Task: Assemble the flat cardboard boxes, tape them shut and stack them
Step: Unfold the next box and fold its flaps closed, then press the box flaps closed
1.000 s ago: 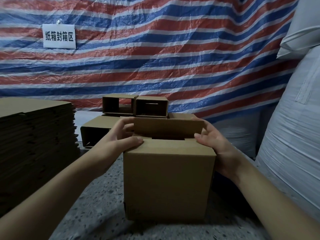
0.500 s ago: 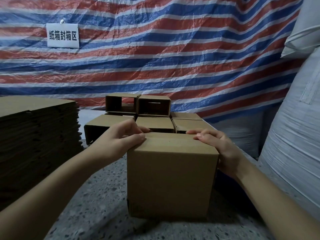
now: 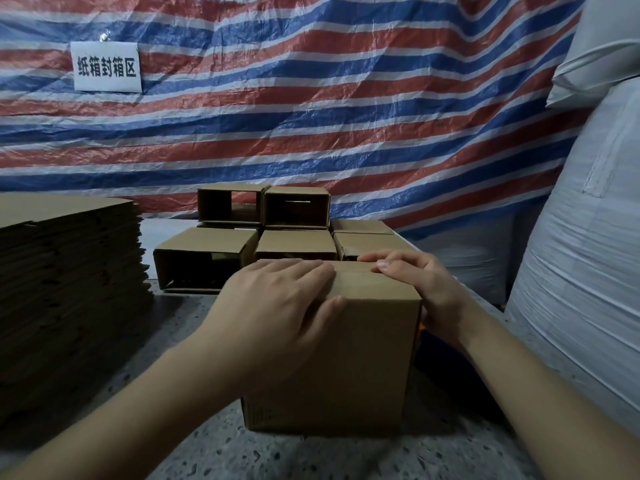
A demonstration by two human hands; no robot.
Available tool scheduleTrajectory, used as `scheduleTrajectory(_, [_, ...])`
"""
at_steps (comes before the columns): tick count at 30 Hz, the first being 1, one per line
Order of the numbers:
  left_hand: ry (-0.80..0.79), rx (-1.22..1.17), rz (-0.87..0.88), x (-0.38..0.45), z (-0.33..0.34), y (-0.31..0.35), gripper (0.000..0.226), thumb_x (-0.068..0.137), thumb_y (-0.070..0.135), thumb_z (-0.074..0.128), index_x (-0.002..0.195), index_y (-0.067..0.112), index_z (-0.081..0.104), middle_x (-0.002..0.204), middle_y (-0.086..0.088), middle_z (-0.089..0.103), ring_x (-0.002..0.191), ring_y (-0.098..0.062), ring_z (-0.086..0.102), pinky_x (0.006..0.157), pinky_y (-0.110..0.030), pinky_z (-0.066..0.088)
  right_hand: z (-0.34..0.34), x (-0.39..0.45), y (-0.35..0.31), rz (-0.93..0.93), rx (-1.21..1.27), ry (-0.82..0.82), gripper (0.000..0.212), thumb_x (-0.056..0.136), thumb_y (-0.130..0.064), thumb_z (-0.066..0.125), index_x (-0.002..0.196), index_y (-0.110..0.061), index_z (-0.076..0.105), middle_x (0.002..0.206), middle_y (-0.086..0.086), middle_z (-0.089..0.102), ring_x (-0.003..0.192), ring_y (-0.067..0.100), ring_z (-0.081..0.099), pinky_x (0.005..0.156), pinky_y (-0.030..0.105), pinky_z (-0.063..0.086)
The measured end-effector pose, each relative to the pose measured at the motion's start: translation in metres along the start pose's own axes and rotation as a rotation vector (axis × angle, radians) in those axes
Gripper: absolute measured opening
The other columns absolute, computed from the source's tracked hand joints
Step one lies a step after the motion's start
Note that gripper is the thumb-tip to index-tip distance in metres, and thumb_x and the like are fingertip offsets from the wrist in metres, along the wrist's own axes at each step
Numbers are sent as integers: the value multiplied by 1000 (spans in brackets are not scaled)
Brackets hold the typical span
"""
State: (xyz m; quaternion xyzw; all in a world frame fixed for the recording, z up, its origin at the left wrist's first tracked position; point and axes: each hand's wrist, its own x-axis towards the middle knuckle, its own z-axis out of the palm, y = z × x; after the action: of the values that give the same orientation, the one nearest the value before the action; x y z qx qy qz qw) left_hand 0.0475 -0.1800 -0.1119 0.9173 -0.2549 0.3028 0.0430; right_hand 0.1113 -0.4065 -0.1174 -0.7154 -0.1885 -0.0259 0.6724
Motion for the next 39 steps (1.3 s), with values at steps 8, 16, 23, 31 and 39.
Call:
scheduleTrajectory(8, [6,-9,44,3,-2,-5,67,95,62,14,134,32,59,132,12,62,121,-11,60,96,-33,47,-11,0,-17,-19,-235,-39,43,92,-51,47,93,-18,75,118,-4,71,119,13,61,102,33,46])
scheduleTrajectory(16, [-4,38,45,4,-1,-3,61,97,57,22,128,26,65,123,6,69,105,-18,69,80,-34,56,-60,-10,-26,352,-1392,152,53,96,-65,44,66,-22,50,67,-2,49,59,14,49,52,29,36])
scheduleTrajectory(23, [16,36,37,2,-2,1,59,98,55,24,123,25,67,118,5,71,100,-18,71,75,-33,56,-56,-55,41,557,-1485,123,74,77,-91,38,70,-21,62,67,0,63,63,16,61,53,30,42])
scheduleTrajectory(31, [-7,52,-3,1,0,9,60,96,53,18,120,25,66,117,5,71,109,-16,66,99,-40,46,-60,-54,66,492,-1503,232,46,88,-72,49,81,-27,59,75,-5,63,68,12,61,60,30,51])
scheduleTrajectory(39, [-5,-39,7,0,2,5,70,92,58,8,136,30,55,135,8,61,127,-11,54,107,-31,37,-79,-12,-83,215,-538,401,63,72,-70,69,98,-12,70,73,4,77,74,26,73,66,36,54])
